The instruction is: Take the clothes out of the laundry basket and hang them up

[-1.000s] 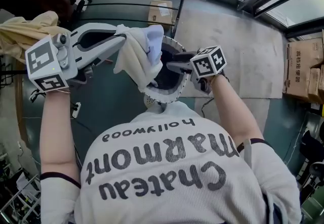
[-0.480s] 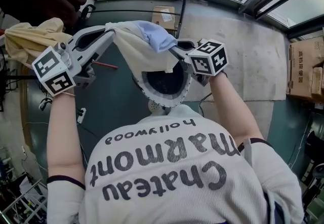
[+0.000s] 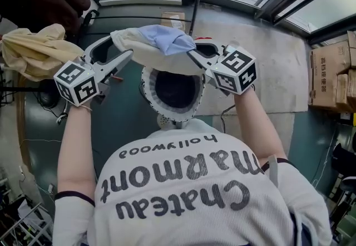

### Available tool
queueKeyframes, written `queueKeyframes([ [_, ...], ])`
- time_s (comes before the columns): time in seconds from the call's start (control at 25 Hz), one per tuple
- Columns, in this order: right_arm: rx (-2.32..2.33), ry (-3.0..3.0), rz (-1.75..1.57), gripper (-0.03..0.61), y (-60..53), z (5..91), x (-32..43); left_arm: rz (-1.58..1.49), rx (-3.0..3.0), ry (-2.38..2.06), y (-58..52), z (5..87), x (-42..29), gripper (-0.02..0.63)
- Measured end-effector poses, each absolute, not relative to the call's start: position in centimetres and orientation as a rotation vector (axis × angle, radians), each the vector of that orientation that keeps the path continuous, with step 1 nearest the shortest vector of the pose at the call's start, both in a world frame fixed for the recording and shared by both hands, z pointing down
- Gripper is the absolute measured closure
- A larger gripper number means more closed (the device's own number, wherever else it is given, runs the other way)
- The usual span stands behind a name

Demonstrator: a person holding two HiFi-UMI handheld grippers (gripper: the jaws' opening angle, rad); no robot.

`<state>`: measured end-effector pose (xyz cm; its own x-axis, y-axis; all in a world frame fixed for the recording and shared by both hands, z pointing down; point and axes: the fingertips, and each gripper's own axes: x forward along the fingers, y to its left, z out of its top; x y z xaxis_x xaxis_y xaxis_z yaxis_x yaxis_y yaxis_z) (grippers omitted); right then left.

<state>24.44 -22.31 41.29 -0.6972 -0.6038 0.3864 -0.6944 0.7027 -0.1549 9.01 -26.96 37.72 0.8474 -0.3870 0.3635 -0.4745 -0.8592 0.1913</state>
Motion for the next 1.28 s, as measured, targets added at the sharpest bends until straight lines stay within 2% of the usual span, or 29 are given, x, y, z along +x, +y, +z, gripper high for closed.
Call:
queueKeyframes([
  [0.12, 1.036, -2.588, 0.421, 0.543, -22.3, 41.6, 24.9, 0.493, 2.764, -0.784, -28.7, 37.2, 7.5, 0.255],
  [0.36, 1.180, -2.615, 0.603, 0.545, -22.4, 42.2, 28.2, 0.484, 2.664, -0.860, -29.3, 38.0, 4.0, 0.252],
  [0.72, 0.674, -2.716, 0.382, 0.545, -18.8, 39.6, 20.9, 0.578, 2.886, -0.202, -21.2, 39.8, 20.3, 0.255],
  [0.76, 0.661, -2.704, 0.370, 0.545, -18.6, 39.7, 20.9, 0.591, 2.877, -0.143, -20.7, 39.9, 20.8, 0.330],
  [0.92, 0.617, -2.701, 0.375, 0.545, -18.1, 40.1, 21.1, 0.655, 2.841, 0.064, -18.6, 40.0, 21.4, 0.451],
  [1.08, 0.554, -2.683, 0.346, 0.545, -17.3, 40.4, 20.9, 0.720, 2.815, 0.175, -17.3, 40.2, 21.5, 0.503],
  [1.16, 0.544, -2.673, 0.329, 0.545, -17.1, 40.6, 20.8, 0.754, 2.830, 0.176, -17.2, 40.3, 21.4, 0.563],
  [1.28, 0.586, -2.711, 0.383, 0.543, -17.6, 40.4, 20.9, 0.724, 2.838, 0.146, -17.7, 39.6, 21.1, 0.581],
])
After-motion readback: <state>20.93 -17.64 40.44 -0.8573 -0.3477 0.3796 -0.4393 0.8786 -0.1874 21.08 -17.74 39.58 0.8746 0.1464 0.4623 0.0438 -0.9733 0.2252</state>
